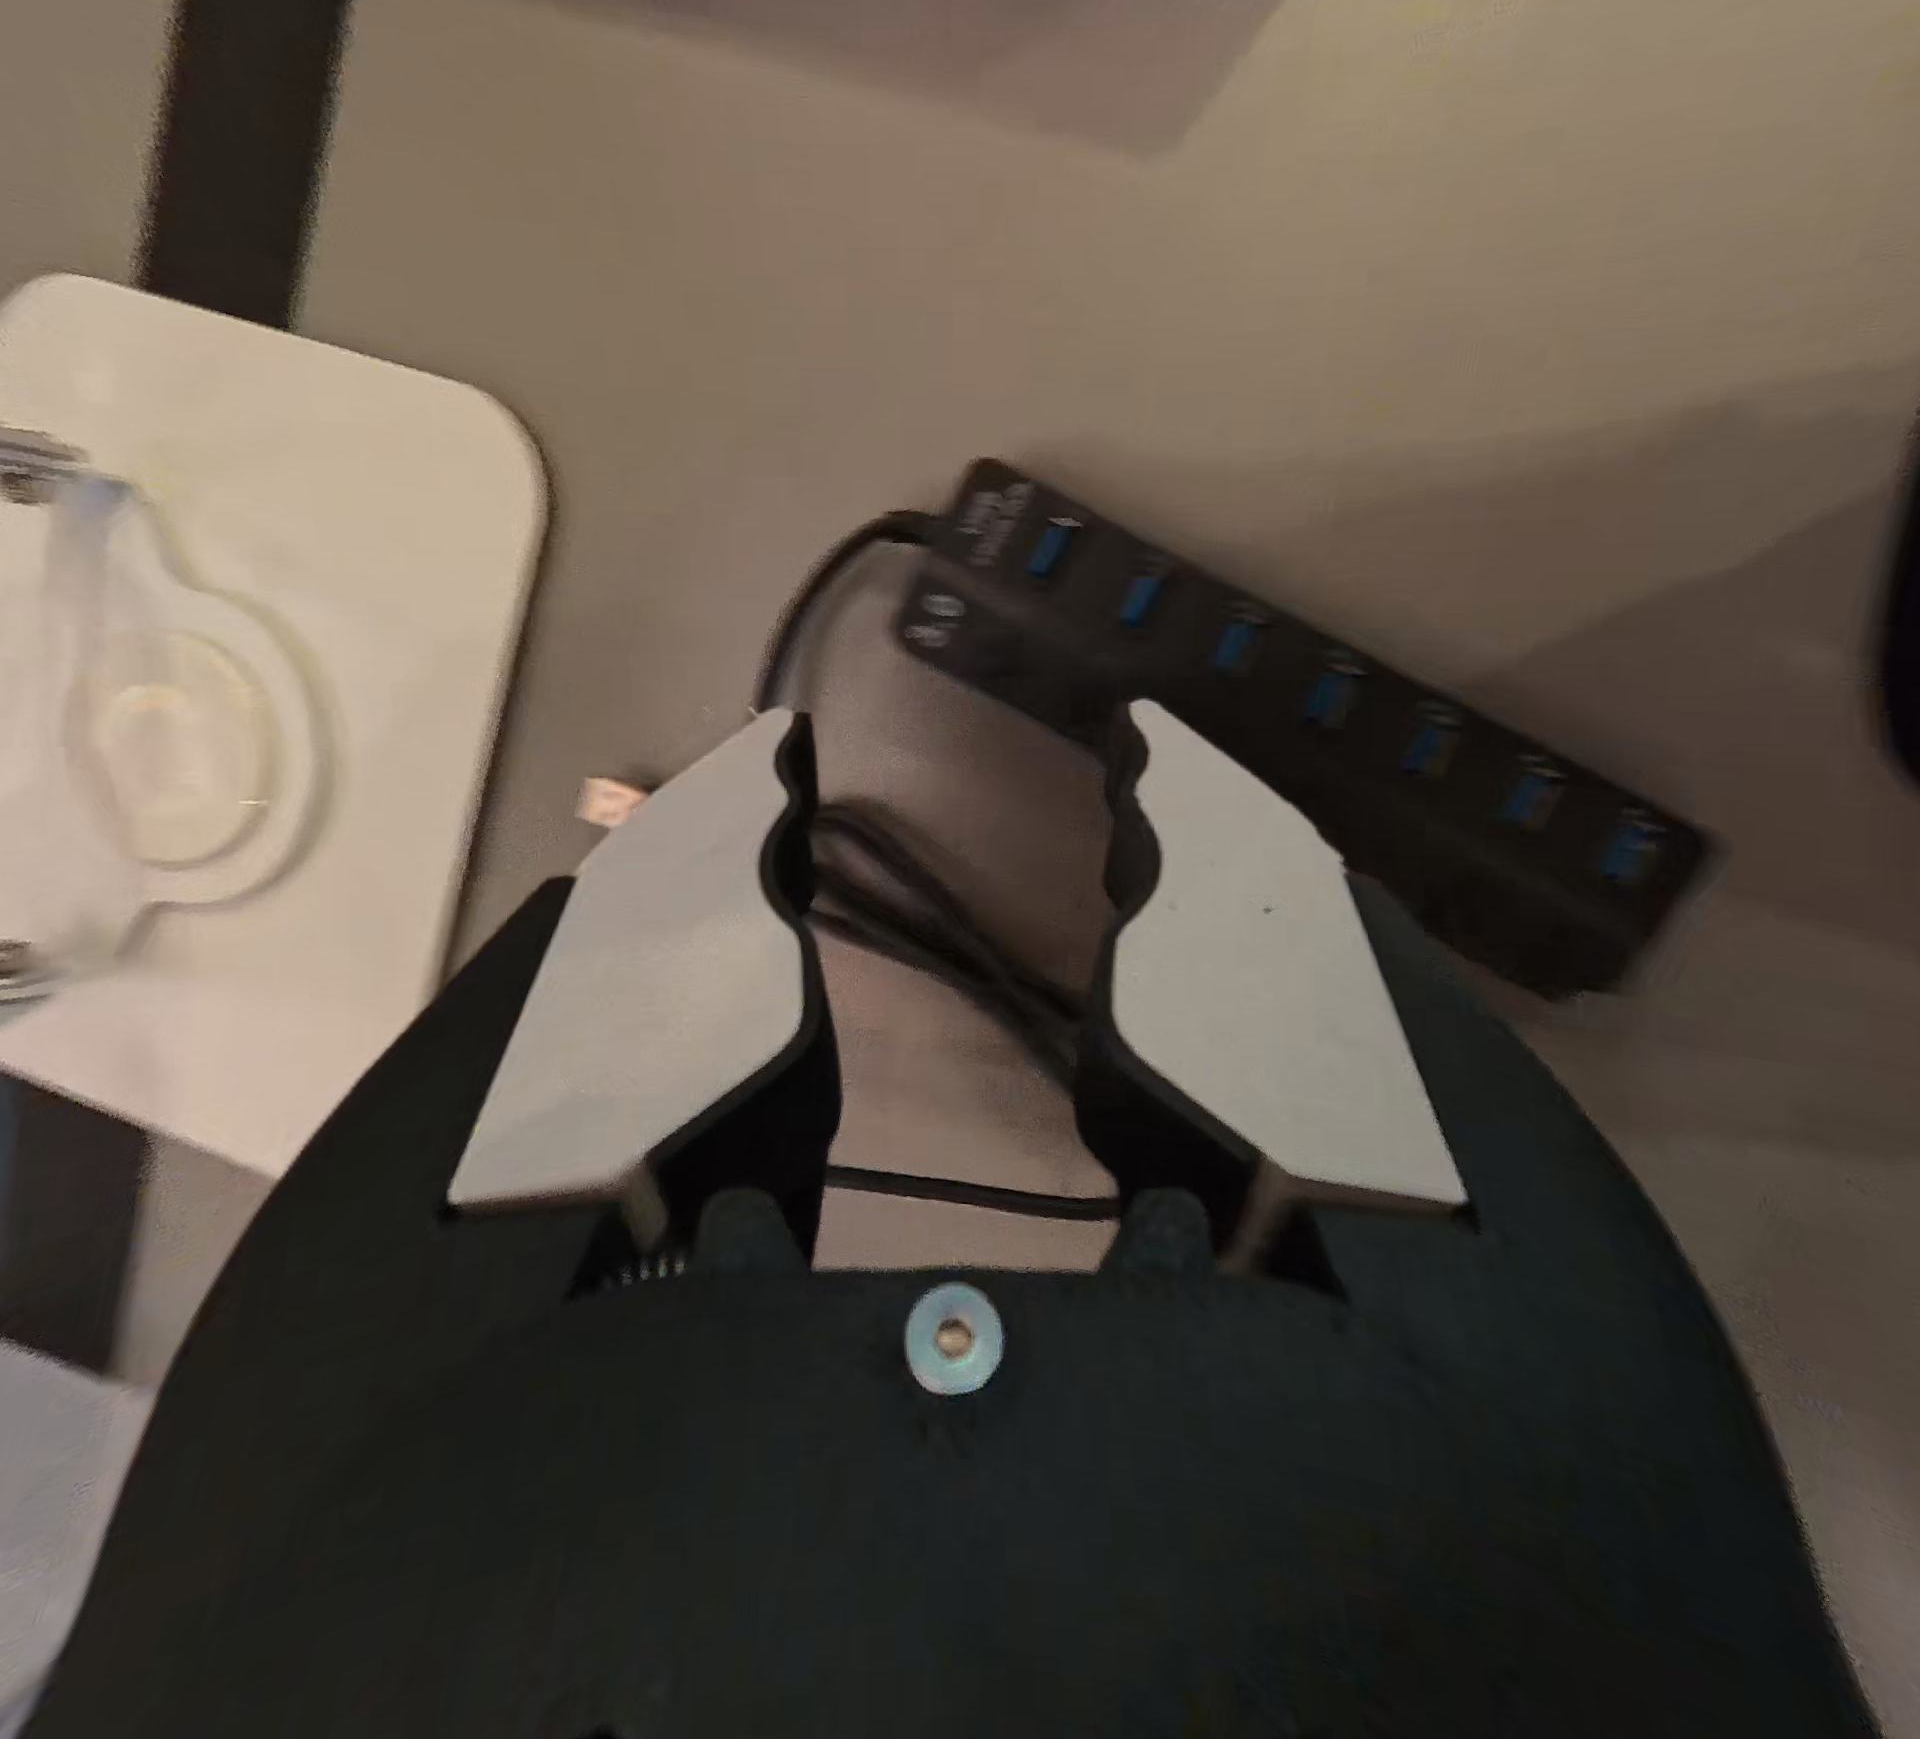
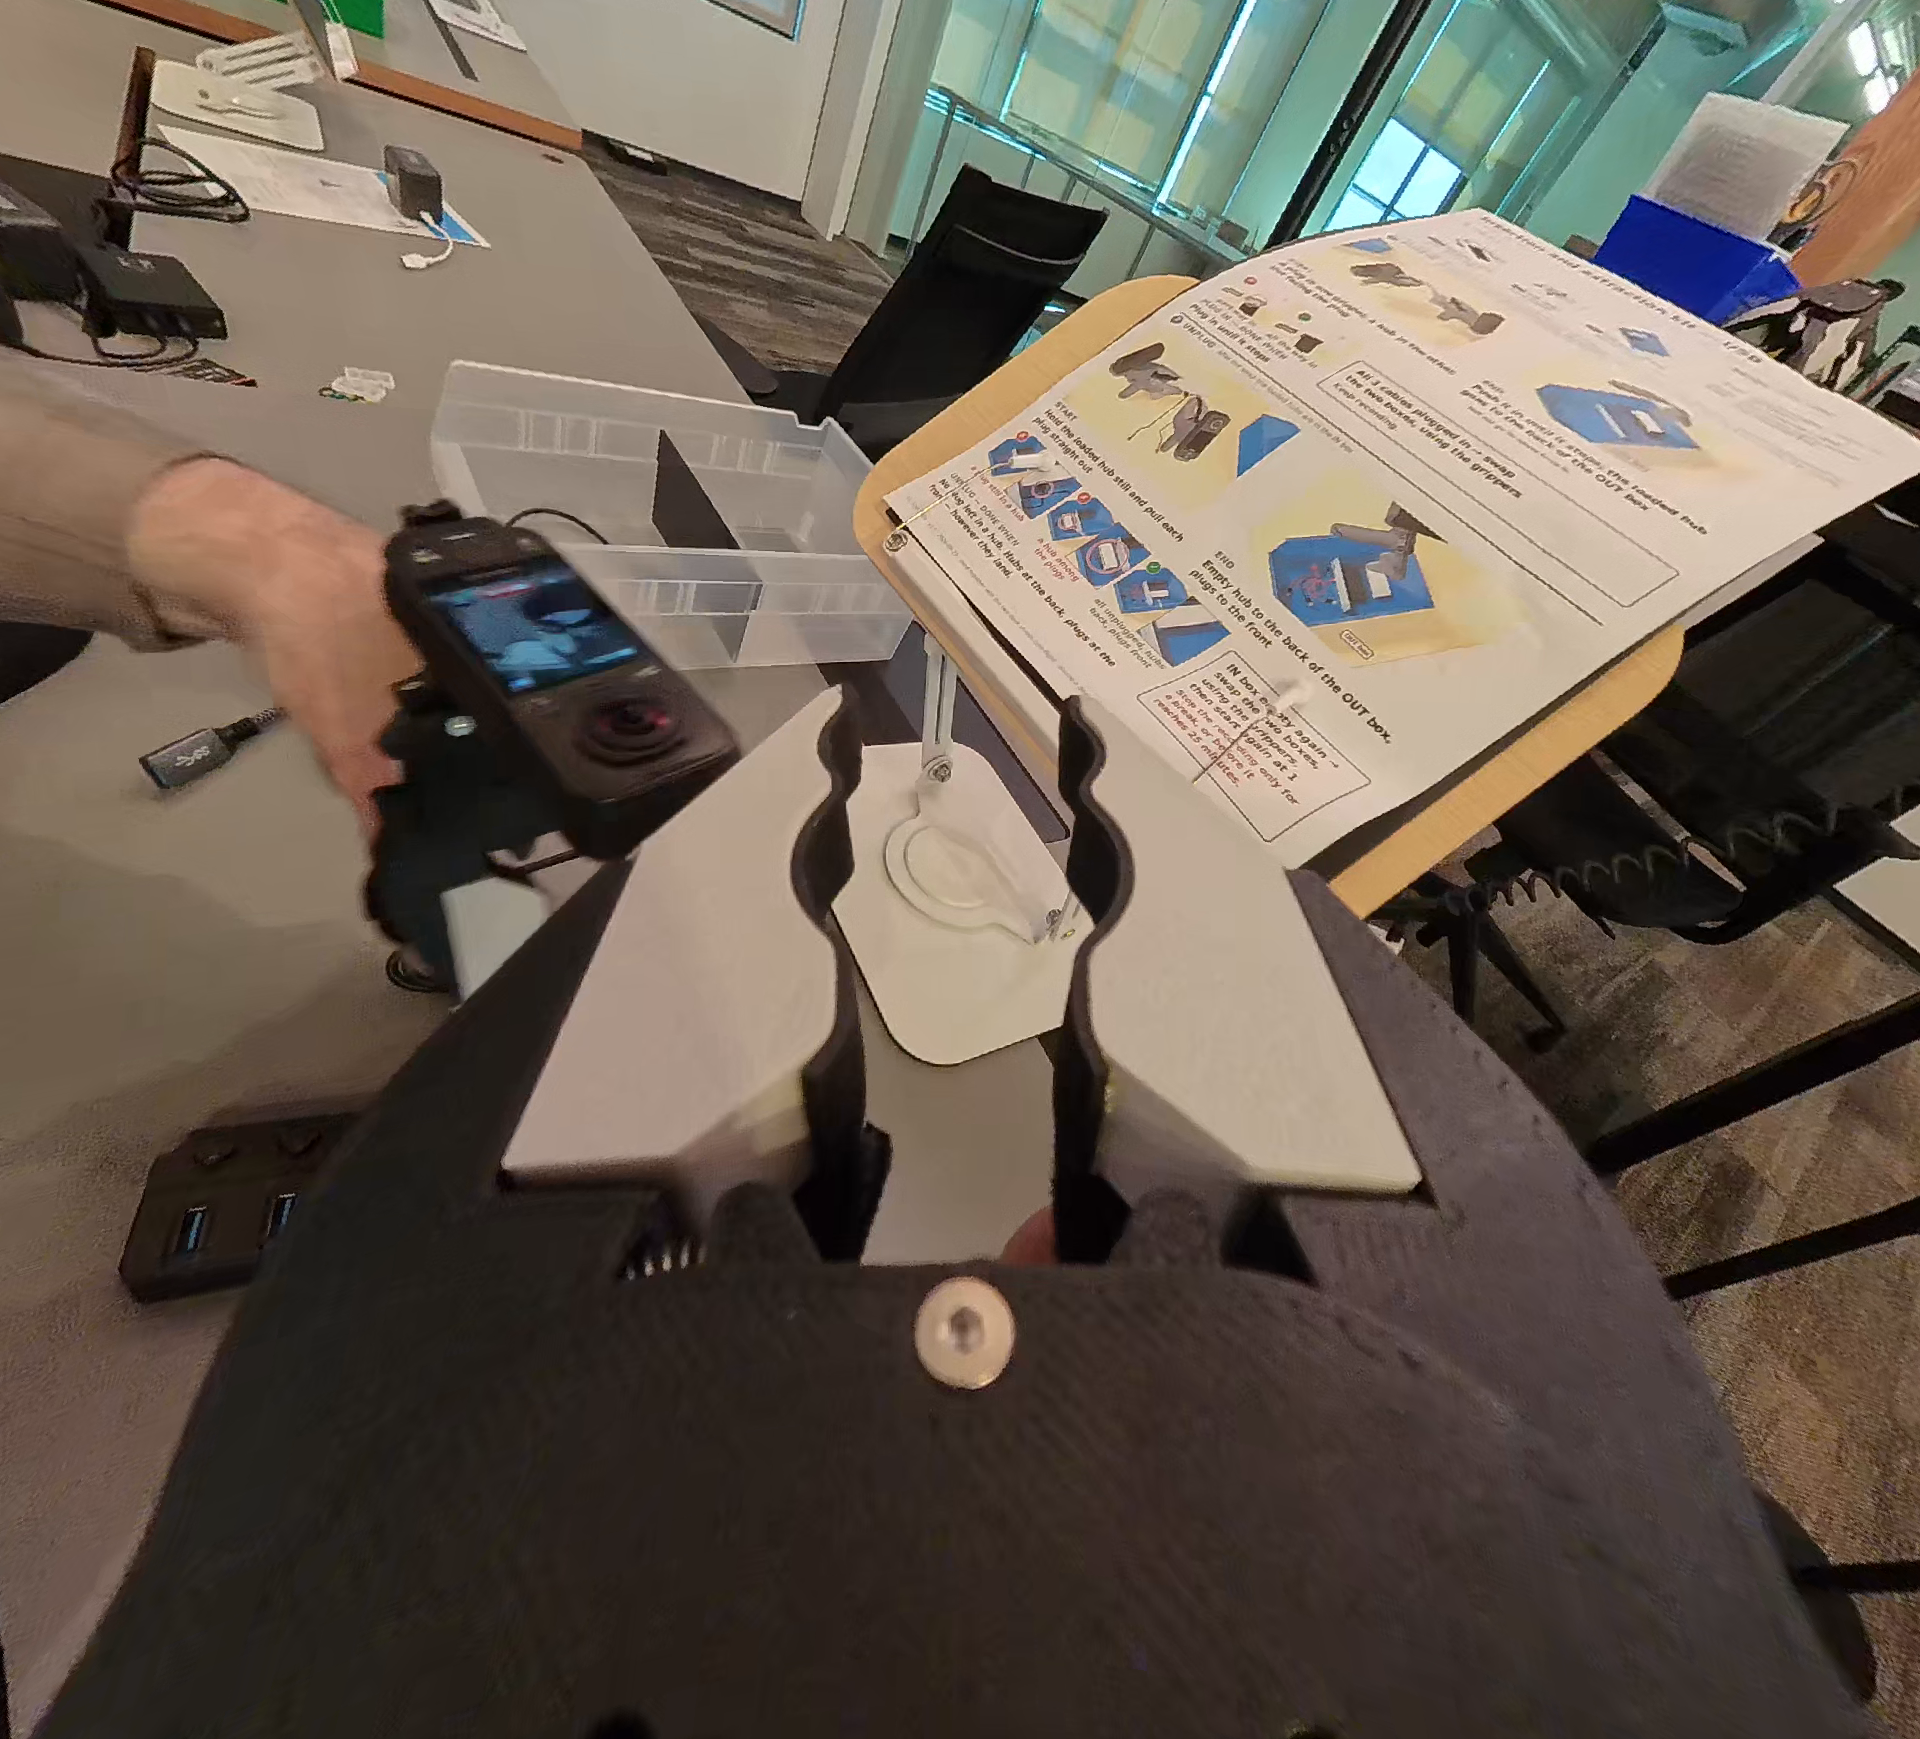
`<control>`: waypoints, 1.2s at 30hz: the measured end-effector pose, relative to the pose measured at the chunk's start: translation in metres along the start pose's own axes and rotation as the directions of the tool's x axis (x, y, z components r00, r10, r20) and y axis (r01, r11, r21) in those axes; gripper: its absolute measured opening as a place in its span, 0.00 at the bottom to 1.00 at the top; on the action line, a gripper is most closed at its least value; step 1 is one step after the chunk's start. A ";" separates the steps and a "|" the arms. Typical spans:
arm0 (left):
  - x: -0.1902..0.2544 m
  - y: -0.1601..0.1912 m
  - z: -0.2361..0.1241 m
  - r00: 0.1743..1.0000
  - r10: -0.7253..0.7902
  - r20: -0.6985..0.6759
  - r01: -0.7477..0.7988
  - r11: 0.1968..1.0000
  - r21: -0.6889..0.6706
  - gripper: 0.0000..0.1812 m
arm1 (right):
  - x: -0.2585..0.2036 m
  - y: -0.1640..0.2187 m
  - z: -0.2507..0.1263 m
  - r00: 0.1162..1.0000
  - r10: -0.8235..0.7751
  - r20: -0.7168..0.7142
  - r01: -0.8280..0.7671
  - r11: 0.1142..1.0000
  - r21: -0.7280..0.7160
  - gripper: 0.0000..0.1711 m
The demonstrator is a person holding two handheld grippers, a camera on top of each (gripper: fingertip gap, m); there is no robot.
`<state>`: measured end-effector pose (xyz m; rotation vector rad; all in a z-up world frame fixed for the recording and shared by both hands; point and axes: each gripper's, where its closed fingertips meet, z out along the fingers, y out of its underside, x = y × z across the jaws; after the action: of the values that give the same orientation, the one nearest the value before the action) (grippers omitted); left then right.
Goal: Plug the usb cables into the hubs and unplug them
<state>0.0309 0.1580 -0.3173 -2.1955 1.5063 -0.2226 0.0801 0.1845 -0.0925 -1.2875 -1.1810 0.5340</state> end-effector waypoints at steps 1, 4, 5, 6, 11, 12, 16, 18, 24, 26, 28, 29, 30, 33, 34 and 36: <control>0.015 0.002 0.000 0.999 -0.020 -0.032 0.020 1.000 -0.002 0.30 | 0.000 0.000 -0.001 1.000 -0.001 -0.001 0.001 1.000 0.001 0.21; 0.042 0.007 0.007 0.997 -0.067 -0.029 0.066 0.997 -0.033 0.36 | -0.002 -0.005 -0.004 1.000 -0.009 0.001 0.009 1.000 0.016 0.21; 0.047 0.007 0.011 0.994 -0.107 -0.027 0.106 0.994 -0.030 0.38 | -0.003 -0.007 -0.005 1.000 -0.011 0.001 0.011 1.000 0.025 0.21; 0.051 0.007 0.015 0.988 -0.152 -0.024 0.151 0.988 -0.023 0.40 | -0.003 -0.009 -0.007 1.000 -0.013 0.002 0.013 0.999 0.033 0.21; 0.062 0.005 0.038 0.952 -0.307 0.020 0.307 0.951 -0.019 0.52 | -0.002 -0.013 -0.013 1.000 -0.009 -0.006 0.010 0.998 0.059 0.21; 0.060 0.005 0.041 0.953 -0.299 0.056 0.301 0.953 -0.030 0.52 | -0.002 -0.013 -0.014 1.000 -0.008 -0.006 0.008 0.998 0.063 0.21; 0.052 0.004 0.048 0.953 -0.271 0.131 0.283 0.956 -0.075 0.53 | -0.001 -0.016 -0.018 1.000 -0.006 -0.005 0.006 0.996 0.085 0.21; 0.049 0.005 0.050 0.958 -0.255 0.129 0.269 0.957 -0.104 0.53 | -0.001 -0.017 -0.021 1.000 -0.003 -0.006 0.003 0.995 0.100 0.21; 0.030 0.005 0.050 0.990 -0.125 0.062 0.132 0.984 -0.120 0.39 | 0.004 -0.016 -0.029 1.000 0.018 -0.015 -0.016 0.992 0.126 0.21; 0.033 0.011 0.047 1.000 0.008 0.009 -0.006 0.988 -0.155 0.37 | 0.005 -0.015 -0.030 1.000 0.023 -0.017 -0.021 0.991 0.129 0.21; 0.034 0.021 0.041 0.993 0.115 -0.027 -0.118 0.970 -0.215 0.35 | 0.006 -0.014 -0.030 0.999 0.027 -0.017 -0.025 0.992 0.127 0.21; 0.035 0.025 0.038 0.988 0.146 -0.040 -0.151 0.962 -0.228 0.35 | 0.006 -0.013 -0.029 0.999 0.028 -0.017 -0.026 0.992 0.124 0.21; 0.035 0.027 0.038 0.990 0.133 -0.039 -0.138 0.961 -0.240 0.38 | 0.006 -0.012 -0.028 0.999 0.030 -0.015 -0.028 0.992 0.121 0.21; 0.039 0.029 0.039 0.994 0.084 -0.068 -0.097 0.968 -0.232 0.43 | 0.005 -0.010 -0.021 1.000 0.029 -0.006 -0.028 0.994 0.102 0.21; 0.042 0.030 0.039 0.994 0.067 -0.084 -0.084 0.970 -0.227 0.40 | 0.004 -0.009 -0.019 1.000 0.026 -0.001 -0.026 0.995 0.093 0.21; 0.041 0.026 0.040 0.996 0.038 -0.079 -0.052 0.983 -0.175 0.32 | 0.001 -0.008 -0.014 1.000 0.021 0.011 -0.022 0.997 0.078 0.21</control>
<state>0.0402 0.1238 -0.3700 -2.3102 1.6726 -0.1641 0.0906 0.1770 -0.0832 -1.2334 -1.1448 0.5972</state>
